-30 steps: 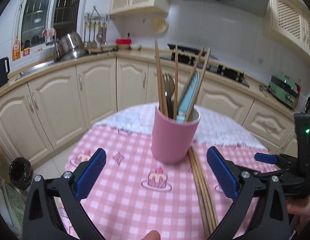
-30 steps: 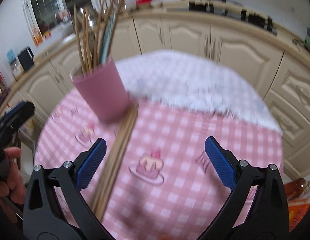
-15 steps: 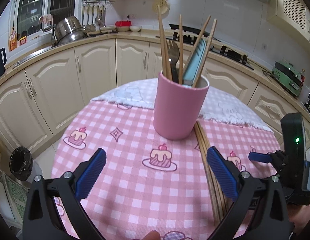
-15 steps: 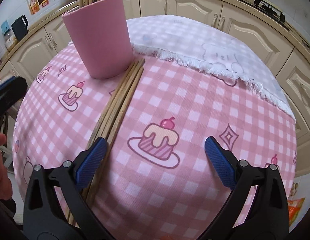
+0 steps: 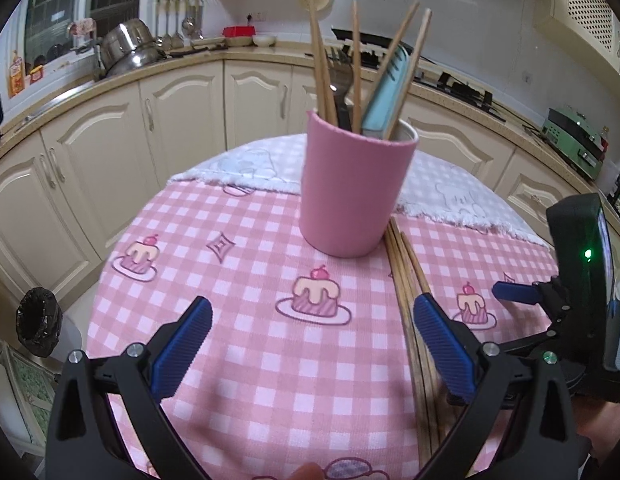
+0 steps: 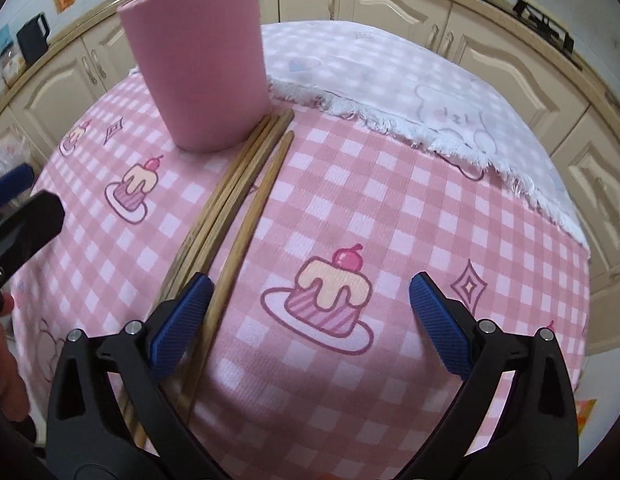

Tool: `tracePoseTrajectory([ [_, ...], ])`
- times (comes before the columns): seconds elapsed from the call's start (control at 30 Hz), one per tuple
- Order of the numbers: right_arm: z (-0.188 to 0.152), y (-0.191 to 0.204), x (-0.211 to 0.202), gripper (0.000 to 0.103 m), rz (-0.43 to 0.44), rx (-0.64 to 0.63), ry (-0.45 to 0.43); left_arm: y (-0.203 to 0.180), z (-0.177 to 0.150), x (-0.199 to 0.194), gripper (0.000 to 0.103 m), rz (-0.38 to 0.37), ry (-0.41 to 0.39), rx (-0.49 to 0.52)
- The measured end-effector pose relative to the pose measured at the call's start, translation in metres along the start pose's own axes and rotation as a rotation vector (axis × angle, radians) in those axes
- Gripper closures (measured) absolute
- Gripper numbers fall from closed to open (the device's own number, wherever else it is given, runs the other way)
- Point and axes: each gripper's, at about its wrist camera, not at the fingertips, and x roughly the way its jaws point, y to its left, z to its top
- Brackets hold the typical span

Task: Organize utensils
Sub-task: 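Move both open tools back down toward the chopstick bundle, then grasp one chopstick with the left tool while the right tool grasps another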

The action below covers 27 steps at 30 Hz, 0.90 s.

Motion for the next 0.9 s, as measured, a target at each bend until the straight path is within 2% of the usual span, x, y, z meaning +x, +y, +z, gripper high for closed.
tracePoseTrajectory([
  [0.2, -0.011, -0.018, -0.008, 0.007, 0.011, -0.004, -0.006, -0.016, -0.007, 0.022, 0.005, -0.042, 0.096, 0.064],
  [0.4, -0.016, -0.026, -0.01, 0.007, 0.027, -0.022, -0.013, -0.024, -0.011, 0.045, 0.005, -0.046, 0.175, 0.102],
  [0.53, -0.016, -0.028, -0.01, 0.007, 0.033, -0.019, -0.017, -0.023, -0.01, 0.053, 0.005, 0.005, 0.191, 0.118],
  [0.77, -0.016, -0.029, -0.009, 0.007, 0.039, -0.023, -0.02, -0.027, -0.004, 0.055, 0.005, 0.004, 0.202, 0.151],
  [0.9, -0.016, -0.029, -0.009, 0.007, 0.038, -0.023, -0.021, -0.028, -0.001, 0.06, 0.005, -0.004, 0.211, 0.128],
])
